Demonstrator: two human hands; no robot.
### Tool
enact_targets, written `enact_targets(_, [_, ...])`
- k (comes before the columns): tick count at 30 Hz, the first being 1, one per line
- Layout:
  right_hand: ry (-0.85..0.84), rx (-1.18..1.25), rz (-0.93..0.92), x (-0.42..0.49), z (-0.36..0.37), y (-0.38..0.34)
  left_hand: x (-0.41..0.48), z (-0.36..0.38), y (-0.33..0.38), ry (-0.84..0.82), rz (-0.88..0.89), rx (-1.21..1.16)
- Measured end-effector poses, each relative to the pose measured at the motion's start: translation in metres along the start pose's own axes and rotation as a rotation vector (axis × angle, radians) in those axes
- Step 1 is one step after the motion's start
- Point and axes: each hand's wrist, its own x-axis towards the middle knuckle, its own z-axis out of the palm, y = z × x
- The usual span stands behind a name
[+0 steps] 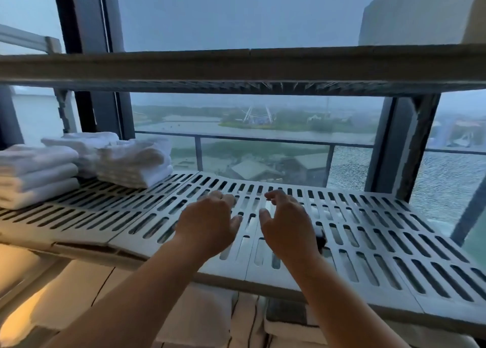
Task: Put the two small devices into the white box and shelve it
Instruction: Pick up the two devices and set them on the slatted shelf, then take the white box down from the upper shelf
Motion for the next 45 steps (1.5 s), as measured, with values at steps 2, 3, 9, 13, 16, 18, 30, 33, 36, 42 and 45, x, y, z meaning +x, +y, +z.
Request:
enact_targets(2, [0.023,-0.025,0.034,-0.007,-0.005,-0.005,-0.003,-0.006,0.002,0.021,0.029,-0.029])
enact_targets(3, [0.034,-0.033,0.055,-0.012,-0.008,-0.009,-0.006,-0.008,0.003,0.03,0.044,-0.04])
enact_targets(9, [0.106,-0.051,0.153,-0.042,-0.032,-0.027,-0.025,-0.019,0.013,0.047,0.136,-0.122])
enact_targets(13, [0.092,-0.072,0.203,-0.059,-0.052,-0.026,-0.035,-0.027,0.028,0.048,0.172,-0.151])
enact_targets(16, [0.107,-0.08,0.223,-0.067,-0.07,-0.022,-0.036,-0.035,0.042,0.038,0.207,-0.182])
enact_targets(18, [0.116,-0.08,0.238,-0.069,-0.083,-0.015,-0.035,-0.041,0.054,0.038,0.215,-0.201])
enact_targets(30, [0.239,-0.015,0.219,-0.064,-0.179,0.033,-0.025,-0.077,0.17,0.192,0.25,-0.265])
enact_targets(33, [0.248,0.015,0.203,-0.064,-0.202,0.041,-0.024,-0.084,0.195,0.234,0.249,-0.259])
enact_targets(36, [0.26,0.04,0.187,-0.061,-0.222,0.048,-0.022,-0.09,0.216,0.272,0.25,-0.263])
enact_targets(42, [0.328,0.052,0.168,-0.05,-0.253,0.054,-0.015,-0.1,0.243,0.3,0.244,-0.328])
enact_targets(45, [0.376,0.052,0.158,-0.041,-0.265,0.053,-0.008,-0.106,0.249,0.315,0.258,-0.376])
